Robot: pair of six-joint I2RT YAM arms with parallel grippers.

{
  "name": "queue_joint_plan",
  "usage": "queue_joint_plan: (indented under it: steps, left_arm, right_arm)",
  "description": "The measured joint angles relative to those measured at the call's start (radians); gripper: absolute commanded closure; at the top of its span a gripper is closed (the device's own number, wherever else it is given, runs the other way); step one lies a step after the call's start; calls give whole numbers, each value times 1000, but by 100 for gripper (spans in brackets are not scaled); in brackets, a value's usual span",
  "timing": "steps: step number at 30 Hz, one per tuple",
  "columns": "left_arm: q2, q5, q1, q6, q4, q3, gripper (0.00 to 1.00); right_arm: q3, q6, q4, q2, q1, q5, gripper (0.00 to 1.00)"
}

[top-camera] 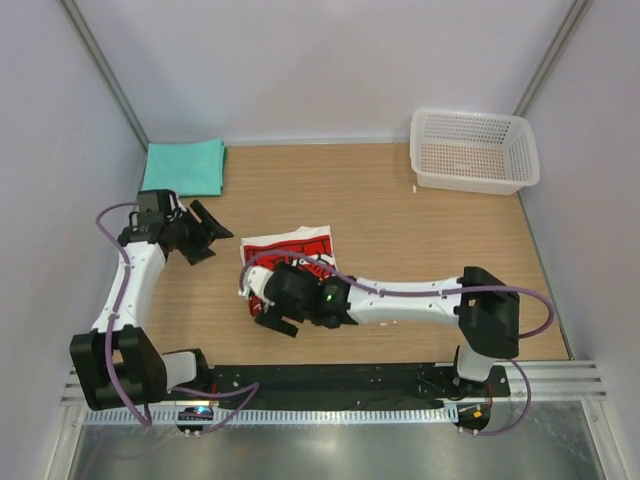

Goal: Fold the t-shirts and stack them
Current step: Neatly place the folded tshirt to the corner

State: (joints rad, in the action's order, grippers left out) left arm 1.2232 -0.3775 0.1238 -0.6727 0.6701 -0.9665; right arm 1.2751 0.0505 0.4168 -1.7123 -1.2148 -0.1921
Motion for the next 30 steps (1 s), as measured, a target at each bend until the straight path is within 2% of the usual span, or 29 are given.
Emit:
queue_joint_plan:
  steps: [5,7,12,17,20,21,23,24,25,30]
  left_arm:
    - [53,18,22,-31,-1,0,25]
    - [77,19,35,-37,-1,1,25]
    - [81,19,55,-57,-3,17,25]
    - [68,19,56,-79,-6,62,25]
    - [63,19,67,-87,-3,81,23]
    - [63,20,72,-88,0,82,23]
    - [61,22,85,-90,2,82,21]
    - [60,24,92,-90,2,83,21]
    - [57,25,100,-92,2,85,20]
    - [43,30,139,-106,1,118,10]
  right_arm:
    - [-93,222,-150,-34,-193,-243,0]
    - [-98,284,-210,-81,-231,-305,4]
    - [-101,389,-332,-206,-256,-404,16]
    - [-101,483,-451,-286,-256,-479,22]
    - [-101,536,-514,-311,-254,-487,32]
    - [-101,552,-528,-319,-253,-489,38]
    - [-101,571,-547,-330,-246,-484,41]
    - [-101,583,-555,-336,-243,-480,50]
    - [-101,595,-562,-338,-240,-473,55]
    - [-101,611,-569,-343,-206,-415,70]
